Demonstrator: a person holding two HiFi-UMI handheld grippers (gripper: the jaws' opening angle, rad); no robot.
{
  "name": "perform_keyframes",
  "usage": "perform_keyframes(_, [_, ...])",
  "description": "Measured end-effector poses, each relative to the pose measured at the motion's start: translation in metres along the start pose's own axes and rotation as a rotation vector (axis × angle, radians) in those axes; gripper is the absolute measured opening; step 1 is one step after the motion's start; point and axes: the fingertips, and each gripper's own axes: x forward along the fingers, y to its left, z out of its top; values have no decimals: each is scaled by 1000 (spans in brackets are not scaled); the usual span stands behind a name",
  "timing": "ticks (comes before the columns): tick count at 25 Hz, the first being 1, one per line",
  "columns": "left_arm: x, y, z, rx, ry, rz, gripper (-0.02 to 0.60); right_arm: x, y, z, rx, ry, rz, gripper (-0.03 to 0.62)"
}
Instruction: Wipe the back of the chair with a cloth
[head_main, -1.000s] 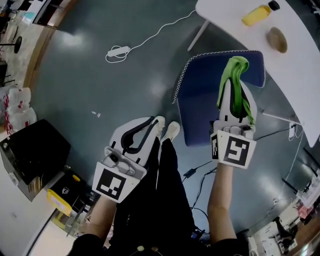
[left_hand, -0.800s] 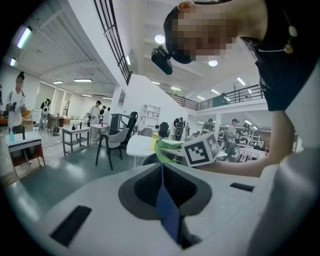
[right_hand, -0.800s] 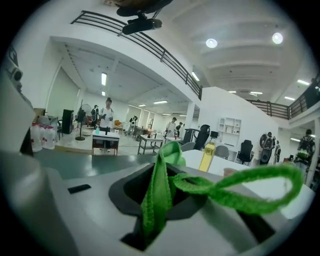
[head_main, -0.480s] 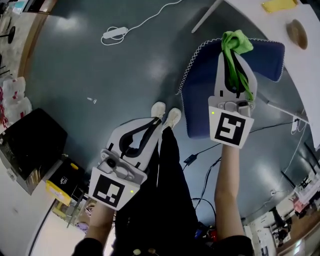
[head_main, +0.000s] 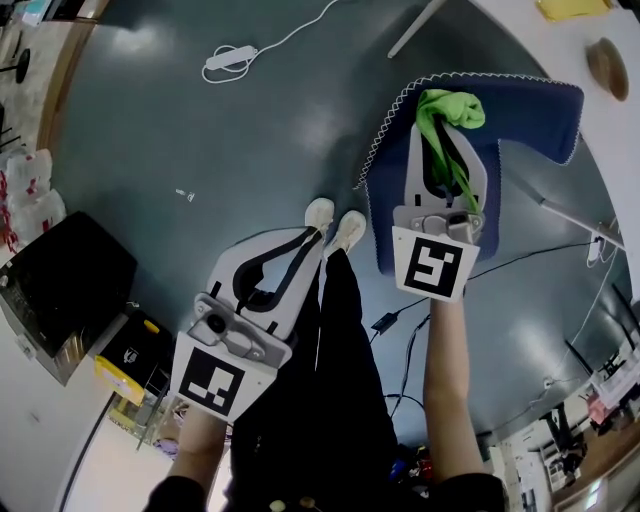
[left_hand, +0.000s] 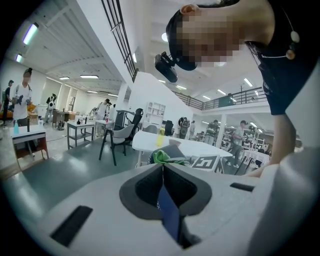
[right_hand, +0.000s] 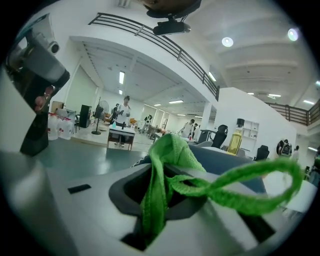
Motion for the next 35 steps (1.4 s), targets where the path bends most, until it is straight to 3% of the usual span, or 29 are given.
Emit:
perform_keyframes(12, [5, -10, -12, 3, 38, -15, 8, -17, 36, -40, -14, 77, 27, 55])
perform_keyframes(21, [11, -16, -24, -3, 66, -30, 8, -28, 63, -68, 25, 72, 18, 55])
perform_keyframes(28, [14, -25, -35, -24, 95, -52, 8, -29, 82, -116, -28, 153, 63, 55])
perform_keyframes(35, [18, -31, -46, -30, 122, -74, 8, -26, 85, -125, 12, 155, 55, 55])
